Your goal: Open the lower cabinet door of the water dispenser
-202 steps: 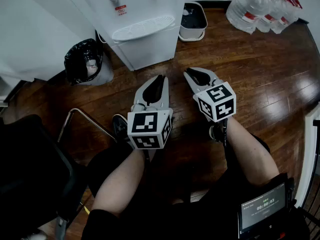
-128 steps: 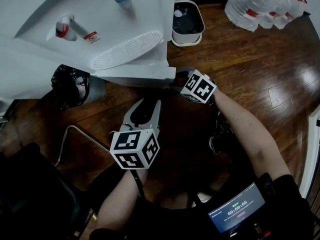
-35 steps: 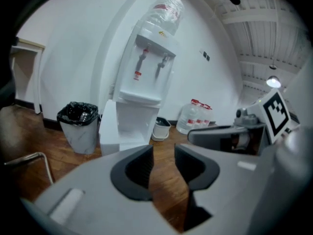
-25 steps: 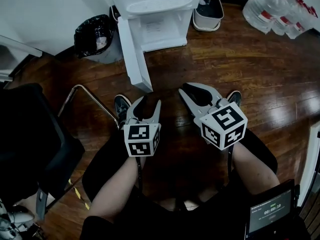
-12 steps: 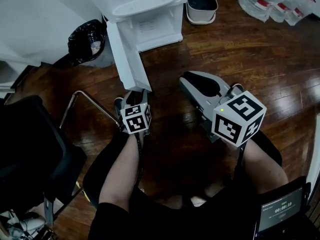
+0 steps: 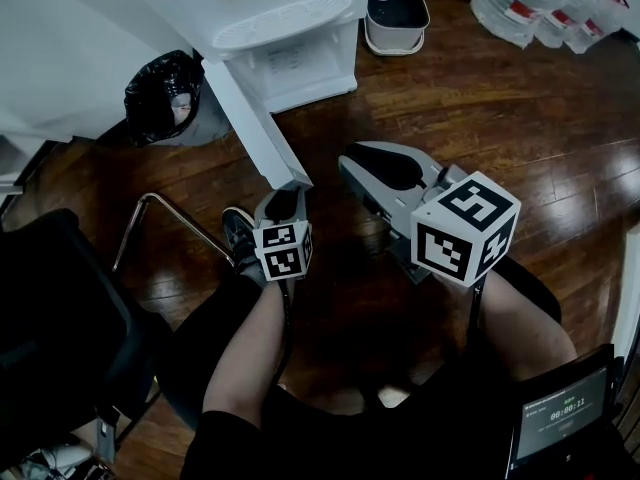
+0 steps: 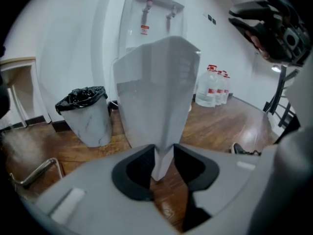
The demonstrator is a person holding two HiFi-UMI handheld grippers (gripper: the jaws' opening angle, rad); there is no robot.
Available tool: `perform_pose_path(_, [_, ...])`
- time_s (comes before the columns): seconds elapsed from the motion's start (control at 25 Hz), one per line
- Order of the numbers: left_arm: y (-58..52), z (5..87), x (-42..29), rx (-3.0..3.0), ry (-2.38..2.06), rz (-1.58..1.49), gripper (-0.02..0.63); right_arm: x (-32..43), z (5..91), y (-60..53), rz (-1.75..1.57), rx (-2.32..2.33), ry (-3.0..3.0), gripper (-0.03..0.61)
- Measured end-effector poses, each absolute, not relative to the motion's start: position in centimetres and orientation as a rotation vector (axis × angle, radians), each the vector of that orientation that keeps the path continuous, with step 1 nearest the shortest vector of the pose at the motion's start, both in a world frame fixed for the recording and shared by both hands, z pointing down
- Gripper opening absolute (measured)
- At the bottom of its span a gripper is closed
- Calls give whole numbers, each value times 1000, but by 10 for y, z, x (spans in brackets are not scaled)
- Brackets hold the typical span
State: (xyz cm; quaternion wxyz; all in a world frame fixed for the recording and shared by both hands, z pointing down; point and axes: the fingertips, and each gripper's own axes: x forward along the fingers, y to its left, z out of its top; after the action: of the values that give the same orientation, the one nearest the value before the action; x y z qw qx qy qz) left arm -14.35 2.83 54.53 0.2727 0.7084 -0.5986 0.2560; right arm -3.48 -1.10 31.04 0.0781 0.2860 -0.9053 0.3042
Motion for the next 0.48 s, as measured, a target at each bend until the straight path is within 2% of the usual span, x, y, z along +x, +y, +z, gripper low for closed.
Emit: perform_pose_path(0.48, [-28,553,-76,2088,-1502,741,126,-24,315,-72,1033,859,-2676,57])
